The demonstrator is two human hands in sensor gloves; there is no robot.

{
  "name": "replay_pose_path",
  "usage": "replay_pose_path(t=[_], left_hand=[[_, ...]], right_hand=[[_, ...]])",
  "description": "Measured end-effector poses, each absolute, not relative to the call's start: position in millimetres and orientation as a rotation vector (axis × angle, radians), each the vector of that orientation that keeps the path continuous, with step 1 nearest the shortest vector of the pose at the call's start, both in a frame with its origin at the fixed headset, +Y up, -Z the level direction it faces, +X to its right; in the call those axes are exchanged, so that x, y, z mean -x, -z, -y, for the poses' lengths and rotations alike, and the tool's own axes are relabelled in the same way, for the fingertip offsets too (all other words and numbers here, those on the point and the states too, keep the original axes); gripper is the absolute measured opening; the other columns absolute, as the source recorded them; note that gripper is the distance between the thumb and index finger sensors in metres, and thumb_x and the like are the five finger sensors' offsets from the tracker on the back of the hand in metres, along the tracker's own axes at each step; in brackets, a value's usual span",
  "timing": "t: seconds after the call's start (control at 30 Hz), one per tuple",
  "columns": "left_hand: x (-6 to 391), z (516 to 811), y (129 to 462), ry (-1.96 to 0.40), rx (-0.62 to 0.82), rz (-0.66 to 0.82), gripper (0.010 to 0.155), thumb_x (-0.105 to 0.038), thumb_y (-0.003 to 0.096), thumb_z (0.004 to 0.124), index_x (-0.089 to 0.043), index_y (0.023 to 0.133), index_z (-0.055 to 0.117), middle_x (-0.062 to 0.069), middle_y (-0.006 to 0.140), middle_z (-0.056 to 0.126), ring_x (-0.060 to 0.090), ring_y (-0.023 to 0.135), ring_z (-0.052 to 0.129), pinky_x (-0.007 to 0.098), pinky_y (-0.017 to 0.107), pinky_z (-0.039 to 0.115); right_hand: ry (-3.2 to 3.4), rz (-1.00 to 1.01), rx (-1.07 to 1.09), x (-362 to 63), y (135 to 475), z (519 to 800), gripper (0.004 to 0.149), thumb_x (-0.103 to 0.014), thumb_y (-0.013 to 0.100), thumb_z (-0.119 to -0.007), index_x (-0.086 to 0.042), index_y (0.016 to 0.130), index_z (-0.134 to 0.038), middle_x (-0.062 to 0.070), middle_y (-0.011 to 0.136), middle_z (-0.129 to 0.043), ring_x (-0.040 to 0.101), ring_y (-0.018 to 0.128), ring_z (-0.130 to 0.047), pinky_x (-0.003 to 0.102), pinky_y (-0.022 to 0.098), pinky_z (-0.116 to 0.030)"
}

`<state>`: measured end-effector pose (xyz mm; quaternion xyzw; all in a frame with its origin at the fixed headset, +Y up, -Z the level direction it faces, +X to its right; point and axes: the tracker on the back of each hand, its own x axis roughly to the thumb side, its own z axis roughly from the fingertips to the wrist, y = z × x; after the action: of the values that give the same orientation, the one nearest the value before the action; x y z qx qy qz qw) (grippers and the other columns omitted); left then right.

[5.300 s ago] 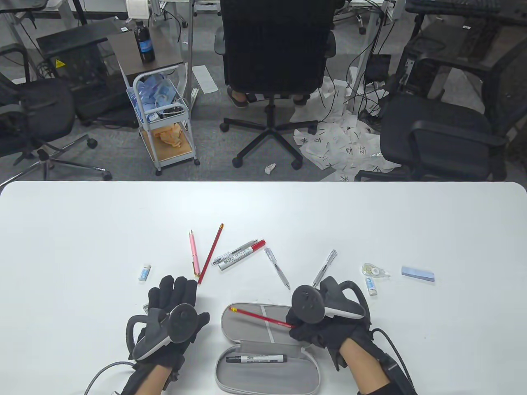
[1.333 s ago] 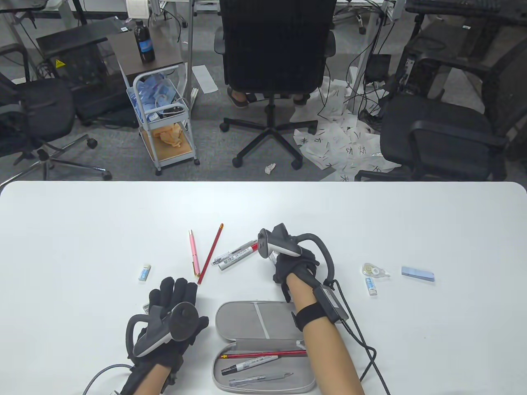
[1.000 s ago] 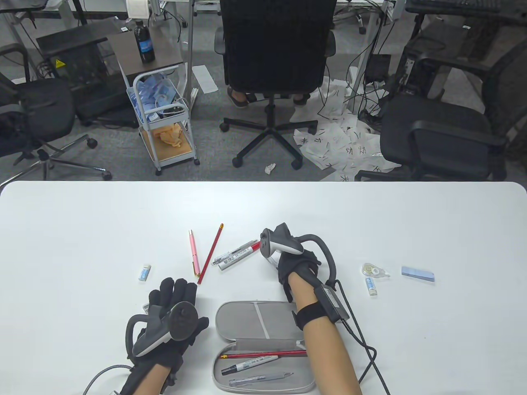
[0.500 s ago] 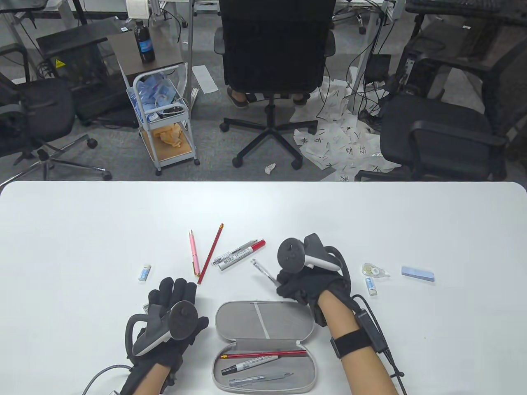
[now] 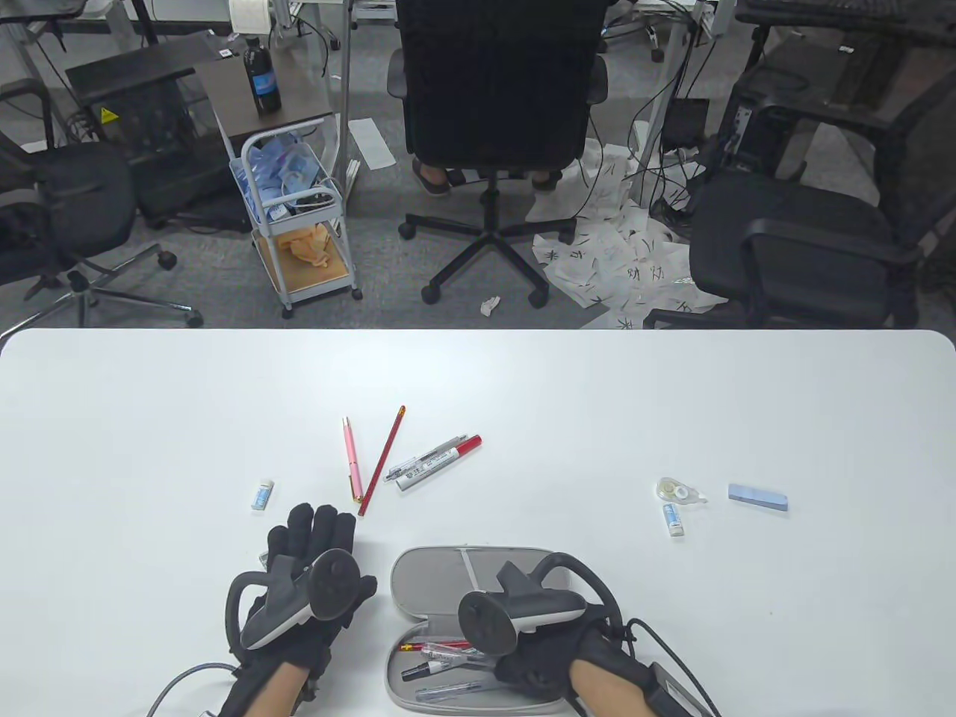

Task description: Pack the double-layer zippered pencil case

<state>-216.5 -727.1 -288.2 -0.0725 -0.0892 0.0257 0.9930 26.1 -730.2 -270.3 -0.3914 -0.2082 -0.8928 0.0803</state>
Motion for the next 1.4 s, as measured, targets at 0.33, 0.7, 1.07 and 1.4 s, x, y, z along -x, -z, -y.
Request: replay_pose_path(t=[0.33,0.7,1.07,1.4], left_hand=[[218,727,288,-0.051,0.115,0.177,0.084,-0.049,0.0558,0.080,-0.011,0.119,0.041,0.019,0.124,0.037,0.050,0.106,0.021,0.063,0.072,0.025],[214,729,288,-0.055,0.084,0.192,0.083,-0.050,0.0553,0.080,-0.011,0.119,0.044,0.019,0.123,0.041,0.049,0.106,0.026,0.061,0.073,0.029],[222,712,291,-0.139,0.050,0.179,0.082,-0.048,0.0551,0.082,-0.011,0.118,0.045,0.019,0.123,0.042,0.047,0.107,0.030,0.059,0.074,0.033],[240,684,357,-0.152,0.030,-0.018,0.079,-0.039,0.0537,0.088,-0.007,0.116,0.050,0.026,0.116,0.056,0.039,0.094,0.082,0.049,0.071,0.073]], right_hand=[[3.075,0.000,0.894,-70,292,693,0.051,-0.049,0.045,-0.082,-0.026,0.091,-0.077,-0.005,0.077,-0.091,0.020,0.062,-0.093,0.035,0.048,-0.082],[3.201,-0.603,0.188,-121,290,694,0.052,-0.042,0.050,-0.077,-0.025,0.098,-0.069,0.003,0.104,-0.074,0.031,0.091,-0.077,0.049,0.066,-0.070],[3.224,-0.168,0.124,-146,314,745,0.071,-0.048,0.052,-0.069,-0.015,0.109,-0.043,0.018,0.116,-0.036,0.041,0.103,-0.040,0.057,0.071,-0.043],[3.262,-0.167,0.120,-152,317,743,0.072,-0.049,0.052,-0.069,-0.013,0.109,-0.045,0.018,0.116,-0.037,0.041,0.103,-0.039,0.056,0.071,-0.041]])
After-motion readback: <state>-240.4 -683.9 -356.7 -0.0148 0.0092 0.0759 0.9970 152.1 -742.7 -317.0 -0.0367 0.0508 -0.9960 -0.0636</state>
